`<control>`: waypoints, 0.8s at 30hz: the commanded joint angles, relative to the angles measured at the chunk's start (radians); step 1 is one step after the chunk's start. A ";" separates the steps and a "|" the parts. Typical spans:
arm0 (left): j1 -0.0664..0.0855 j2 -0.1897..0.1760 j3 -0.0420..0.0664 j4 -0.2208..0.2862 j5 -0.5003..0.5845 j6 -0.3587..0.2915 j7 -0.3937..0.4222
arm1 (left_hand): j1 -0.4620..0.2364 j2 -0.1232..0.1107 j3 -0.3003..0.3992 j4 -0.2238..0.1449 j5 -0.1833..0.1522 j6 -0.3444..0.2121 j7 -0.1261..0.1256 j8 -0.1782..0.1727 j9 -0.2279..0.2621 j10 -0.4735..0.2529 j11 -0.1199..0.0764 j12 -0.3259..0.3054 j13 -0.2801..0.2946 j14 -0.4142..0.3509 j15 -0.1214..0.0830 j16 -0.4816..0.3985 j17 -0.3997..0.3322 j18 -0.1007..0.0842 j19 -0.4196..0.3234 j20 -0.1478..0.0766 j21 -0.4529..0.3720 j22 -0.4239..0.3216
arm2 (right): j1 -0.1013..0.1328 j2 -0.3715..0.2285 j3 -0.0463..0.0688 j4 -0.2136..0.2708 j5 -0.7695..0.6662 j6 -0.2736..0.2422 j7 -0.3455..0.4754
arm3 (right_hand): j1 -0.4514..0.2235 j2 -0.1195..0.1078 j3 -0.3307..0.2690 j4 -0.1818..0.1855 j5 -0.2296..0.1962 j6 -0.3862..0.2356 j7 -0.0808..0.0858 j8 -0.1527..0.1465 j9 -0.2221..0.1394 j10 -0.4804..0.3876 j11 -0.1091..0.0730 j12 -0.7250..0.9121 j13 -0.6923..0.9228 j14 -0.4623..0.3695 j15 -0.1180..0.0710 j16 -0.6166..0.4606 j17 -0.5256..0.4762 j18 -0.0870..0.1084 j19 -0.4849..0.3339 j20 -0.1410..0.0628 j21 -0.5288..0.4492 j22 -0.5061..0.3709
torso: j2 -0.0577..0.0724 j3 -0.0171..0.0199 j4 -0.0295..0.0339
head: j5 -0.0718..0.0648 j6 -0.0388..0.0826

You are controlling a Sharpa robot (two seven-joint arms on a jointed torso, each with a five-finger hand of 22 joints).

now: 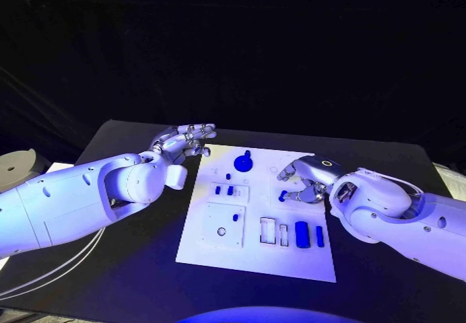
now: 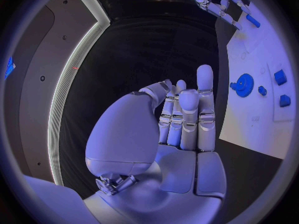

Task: Assemble the parts on the task board

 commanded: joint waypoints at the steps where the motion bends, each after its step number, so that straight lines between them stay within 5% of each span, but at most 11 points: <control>1: 0.001 0.002 0.001 0.000 -0.004 0.022 0.002 | -0.005 0.001 -0.004 -0.002 0.001 -0.004 0.005 -0.001 -0.001 -0.006 0.002 0.007 0.001 -0.005 0.000 -0.003 -0.001 0.010 0.005 0.000 -0.001 -0.001 | 0.000 0.006 0.000 -0.007 -0.034 0.061 -0.026 | 0.014 0.003 -0.012 0.003 -0.004 -0.001 -0.009 0.000 -0.001 -0.008 0.001 -0.002 0.002 0.041 -0.006 -0.002 -0.002 0.011 0.002 -0.008 -0.004 -0.001 | 0.001 -0.0003 0.0013 | 0.000 0.001; 8: 0.000 0.003 0.001 0.000 -0.005 0.023 0.001 | -0.005 0.001 -0.004 -0.002 0.001 -0.004 0.005 -0.001 -0.001 -0.006 0.002 0.007 0.001 -0.005 0.000 -0.003 -0.001 0.010 0.005 0.000 -0.001 -0.001 | -0.001 0.015 0.000 -0.012 -0.035 0.082 -0.017 | 0.031 0.026 -0.020 0.017 -0.003 0.017 -0.012 0.005 0.002 0.064 0.001 0.032 0.009 0.044 0.017 0.006 0.003 0.006 0.008 0.006 0.004 0.010 | 0.001 -0.0015 0.0018 | 0.001 -0.002; 24: 0.000 0.001 0.001 -0.001 -0.005 0.023 -0.001 | -0.003 0.002 -0.004 -0.003 0.000 -0.004 0.005 0.000 -0.001 -0.006 0.002 0.008 0.001 -0.004 0.000 -0.003 -0.001 0.010 0.005 0.000 -0.002 -0.001 | -0.004 0.020 -0.001 -0.010 -0.024 0.103 0.005 | 0.055 0.074 0.026 0.031 -0.003 0.125 -0.004 0.034 0.014 0.202 -0.011 0.063 0.003 0.046 0.012 0.017 0.005 0.007 0.018 0.009 0.018 0.027 | 0.000 -0.0005 0.0004 | 0.000 -0.004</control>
